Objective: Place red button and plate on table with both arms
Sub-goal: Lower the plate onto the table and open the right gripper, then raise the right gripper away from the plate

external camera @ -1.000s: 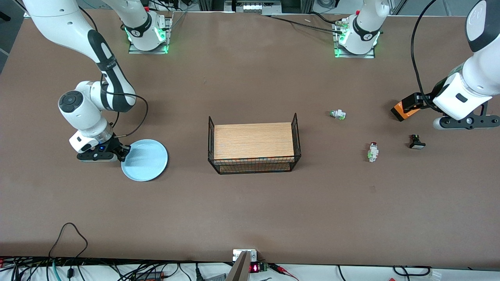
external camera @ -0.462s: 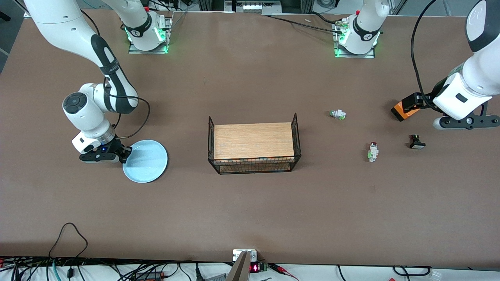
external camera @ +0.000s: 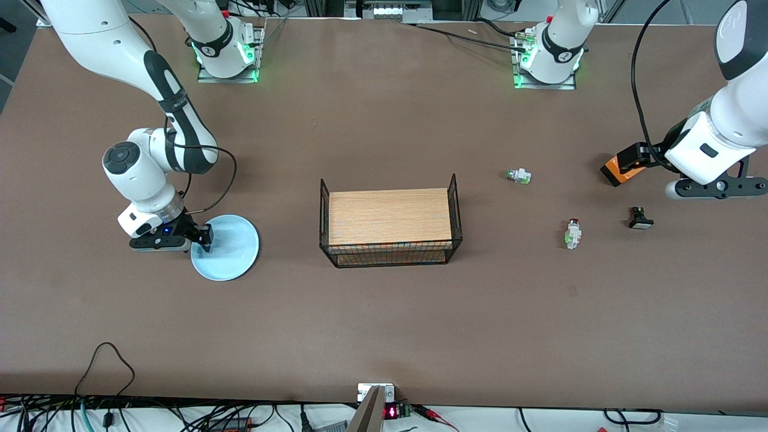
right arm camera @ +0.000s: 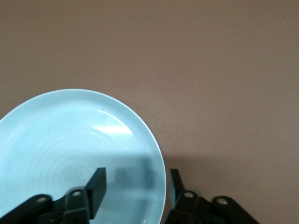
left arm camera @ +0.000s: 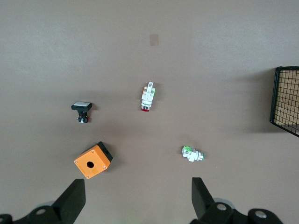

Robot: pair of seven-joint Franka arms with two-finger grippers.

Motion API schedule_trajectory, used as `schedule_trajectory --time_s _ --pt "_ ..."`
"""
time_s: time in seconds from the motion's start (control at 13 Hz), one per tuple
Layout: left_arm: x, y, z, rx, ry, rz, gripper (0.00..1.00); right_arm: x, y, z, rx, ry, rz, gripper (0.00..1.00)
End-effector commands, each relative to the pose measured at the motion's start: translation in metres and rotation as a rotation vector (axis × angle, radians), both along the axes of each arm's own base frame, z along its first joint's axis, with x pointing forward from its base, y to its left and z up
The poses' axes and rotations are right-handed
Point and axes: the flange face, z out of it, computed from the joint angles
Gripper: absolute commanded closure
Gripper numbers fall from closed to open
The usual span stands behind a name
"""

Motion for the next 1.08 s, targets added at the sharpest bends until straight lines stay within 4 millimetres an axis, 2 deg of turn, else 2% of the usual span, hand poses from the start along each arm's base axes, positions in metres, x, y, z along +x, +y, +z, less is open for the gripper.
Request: schedule_trajectory --time_s 0.0,0.08,0.15,0.31,0.54,0.77,1.0 --pt "-0.005 -0.001 0.008 -0.017 0.004 0.007 0.00 0.002 0.004 0.032 0.013 0.034 0.008 0.00" --pt "-0.004 -0.001 0.008 -0.017 0.003 0.007 0.00 0.012 0.015 0.050 0.009 0.067 0.038 0.00" --pt "-0.005 -0.001 0.008 -0.017 0.005 0.006 0.00 0.023 0.017 0.072 -0.001 0.070 0.078 0.00" --pt "-0.004 -0.001 0.008 -0.017 0.003 0.007 0.00 0.036 0.016 0.111 -0.009 0.153 0.117 0.00" --pt "-0.004 -0.002 0.008 -0.016 0.003 0.003 0.00 0.056 0.016 0.180 -0.086 0.263 0.157 0.00" --pt "-0.002 -0.003 0.014 -0.017 -0.009 0.001 0.00 0.055 0.004 0.242 -0.080 0.319 0.112 0.00" --pt "0.001 0.001 0.011 -0.013 -0.013 0.003 0.00 0.035 -0.001 0.297 -0.062 0.418 0.020 0.00"
